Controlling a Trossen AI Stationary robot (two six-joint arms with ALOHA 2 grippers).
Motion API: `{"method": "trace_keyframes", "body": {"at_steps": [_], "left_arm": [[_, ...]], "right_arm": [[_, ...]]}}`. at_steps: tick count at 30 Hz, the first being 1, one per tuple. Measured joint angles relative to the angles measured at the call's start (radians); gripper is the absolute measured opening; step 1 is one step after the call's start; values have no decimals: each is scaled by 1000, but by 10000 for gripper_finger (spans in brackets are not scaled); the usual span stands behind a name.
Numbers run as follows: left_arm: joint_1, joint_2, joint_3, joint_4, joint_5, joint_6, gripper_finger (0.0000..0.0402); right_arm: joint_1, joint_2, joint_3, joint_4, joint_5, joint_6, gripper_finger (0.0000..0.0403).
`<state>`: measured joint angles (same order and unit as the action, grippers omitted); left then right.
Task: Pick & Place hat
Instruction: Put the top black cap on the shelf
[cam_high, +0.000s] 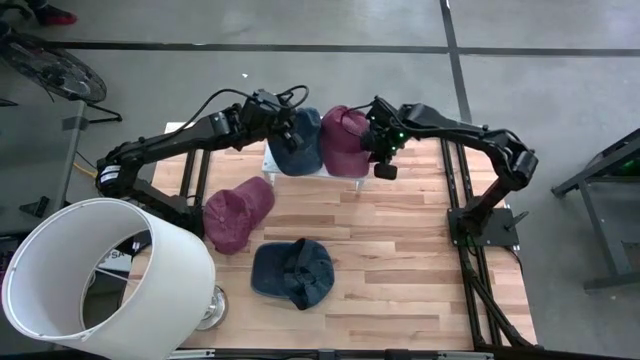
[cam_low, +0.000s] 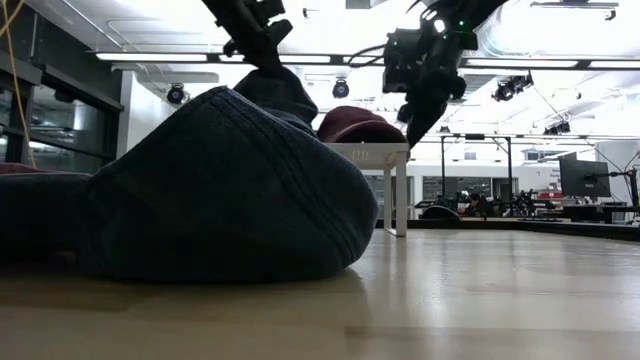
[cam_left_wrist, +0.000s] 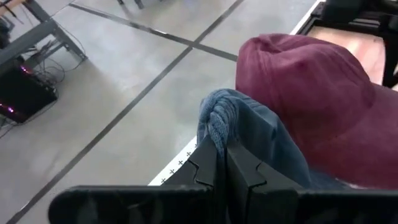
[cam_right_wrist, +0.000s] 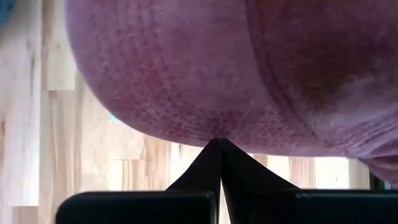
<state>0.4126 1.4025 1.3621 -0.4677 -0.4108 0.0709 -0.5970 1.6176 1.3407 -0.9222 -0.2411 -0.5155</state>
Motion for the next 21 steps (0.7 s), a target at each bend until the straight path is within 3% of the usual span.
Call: {"method": "trace_keyframes", "body": {"at_steps": [11,16,21], "left_arm": [[0,24,0,1,-68,-24,4],[0,34,0,-10,-70,-28,4],[0,34,0,-7,-70,-30,4]], "right_arm": [[4,-75,1,52,-41,39,0],[-8,-74,1,108,43,151,0],[-41,-79,1,112,12,176,0]]}}
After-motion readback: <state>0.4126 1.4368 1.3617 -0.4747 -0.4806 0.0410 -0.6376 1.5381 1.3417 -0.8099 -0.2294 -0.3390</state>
